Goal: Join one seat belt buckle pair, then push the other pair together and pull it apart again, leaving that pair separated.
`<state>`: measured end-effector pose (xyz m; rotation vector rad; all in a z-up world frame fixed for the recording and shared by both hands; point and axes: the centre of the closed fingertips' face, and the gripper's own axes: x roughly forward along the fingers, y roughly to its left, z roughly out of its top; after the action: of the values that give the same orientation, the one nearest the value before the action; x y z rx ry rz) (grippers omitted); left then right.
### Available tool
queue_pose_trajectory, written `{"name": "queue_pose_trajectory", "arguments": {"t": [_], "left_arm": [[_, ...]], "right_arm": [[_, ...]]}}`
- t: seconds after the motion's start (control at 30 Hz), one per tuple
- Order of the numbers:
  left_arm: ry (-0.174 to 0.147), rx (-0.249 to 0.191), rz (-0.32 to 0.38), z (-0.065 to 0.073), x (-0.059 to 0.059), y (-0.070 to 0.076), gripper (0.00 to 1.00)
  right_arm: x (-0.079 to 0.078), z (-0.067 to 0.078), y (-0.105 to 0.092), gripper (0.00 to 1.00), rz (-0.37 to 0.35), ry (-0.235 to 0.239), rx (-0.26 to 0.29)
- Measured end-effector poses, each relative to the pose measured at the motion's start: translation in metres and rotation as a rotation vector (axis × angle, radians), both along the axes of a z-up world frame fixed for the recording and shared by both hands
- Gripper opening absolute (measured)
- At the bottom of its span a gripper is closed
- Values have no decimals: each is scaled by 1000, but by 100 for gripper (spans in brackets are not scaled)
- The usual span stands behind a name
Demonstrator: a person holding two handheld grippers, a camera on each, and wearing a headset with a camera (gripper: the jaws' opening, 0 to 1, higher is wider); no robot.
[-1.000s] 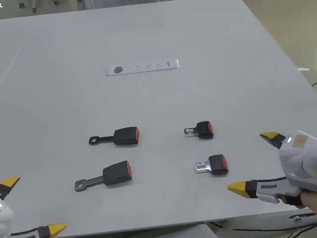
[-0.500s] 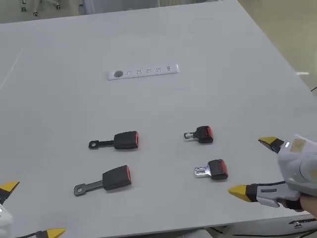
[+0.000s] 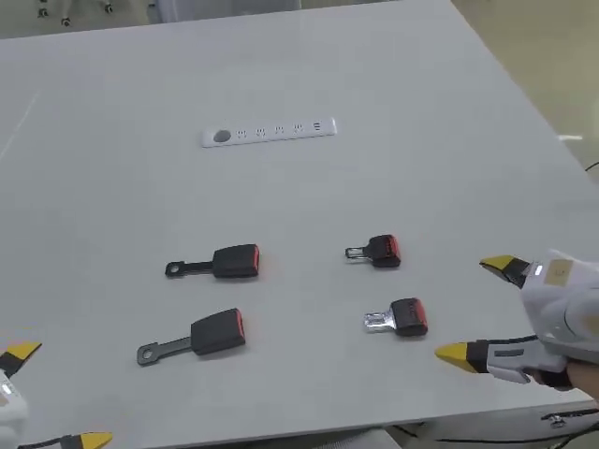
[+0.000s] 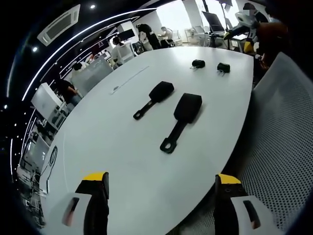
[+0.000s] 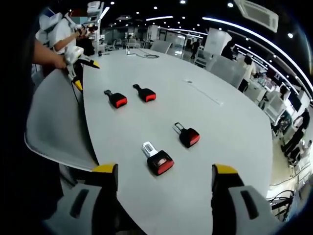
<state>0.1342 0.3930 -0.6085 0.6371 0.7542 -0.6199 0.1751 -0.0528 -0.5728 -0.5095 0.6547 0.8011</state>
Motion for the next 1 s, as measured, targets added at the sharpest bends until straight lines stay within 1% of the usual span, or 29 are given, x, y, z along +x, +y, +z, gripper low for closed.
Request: {"name": "queue_pose_trajectory", "arguments": {"t": [0.07,0.1,0.23,0.27,0.3,0.33,0.37,0.4,0.43,0.47,0.53,0.57,0.63,0.67,0.73,0.77,0.83,0.9,0.93,0.97,1.0], "left_arm": [[31,37,-37,-2,-2,-1,90],[37,52,-56,-2,0,-3,89],[47,56,-114,0,9,-17,89],[49,66,-138,0,12,-22,88],[49,69,-152,0,14,-26,87],[59,61,-163,-1,19,-25,85],[68,55,-167,-2,20,-27,82],[68,47,-176,-3,23,-34,82],[69,39,-182,-4,25,-38,82],[84,29,-190,-6,27,-44,82],[86,29,-198,-10,31,-51,82],[86,19,-211,-11,33,-57,81],[99,6,-226,-14,36,-66,75],[103,5,-233,-15,37,-70,72],[105,7,-251,-18,41,-79,72],[119,-1,-265,-21,41,-84,70],[129,-3,-282,-24,42,-90,66],[142,-8,-296,-31,46,-94,64],[144,-11,-301,-33,47,-97,64],[128,-29,-350,-32,48,-106,61],[120,-29,-364,-31,49,-110,58]], "right_arm": [[2,2,2,80,24,-11,-15],[4,3,3,79,38,-19,-24],[7,2,4,77,76,-24,-45],[4,-1,5,76,110,-14,-62],[3,-4,5,73,122,-7,-75],[2,-7,4,71,138,-3,-96],[2,-8,6,70,145,-3,-98],[1,-10,9,70,173,-5,-101],[0,-11,9,67,181,-6,-109],[0,-13,11,66,198,-3,-115],[-1,-16,15,64,213,-2,-116],[-2,-18,17,63,225,4,-118],[-4,-21,26,60,270,4,-127],[-4,-22,28,60,279,6,-129],[-4,-25,35,59,307,6,-129],[-4,-27,39,57,326,10,-124],[-4,-29,43,54,344,15,-127],[-2,-33,46,52,364,18,-132],[-2,-34,47,51,371,20,-134],[-1,-36,48,50,385,24,-139],[-1,-38,49,48,395,26,-142]]}}
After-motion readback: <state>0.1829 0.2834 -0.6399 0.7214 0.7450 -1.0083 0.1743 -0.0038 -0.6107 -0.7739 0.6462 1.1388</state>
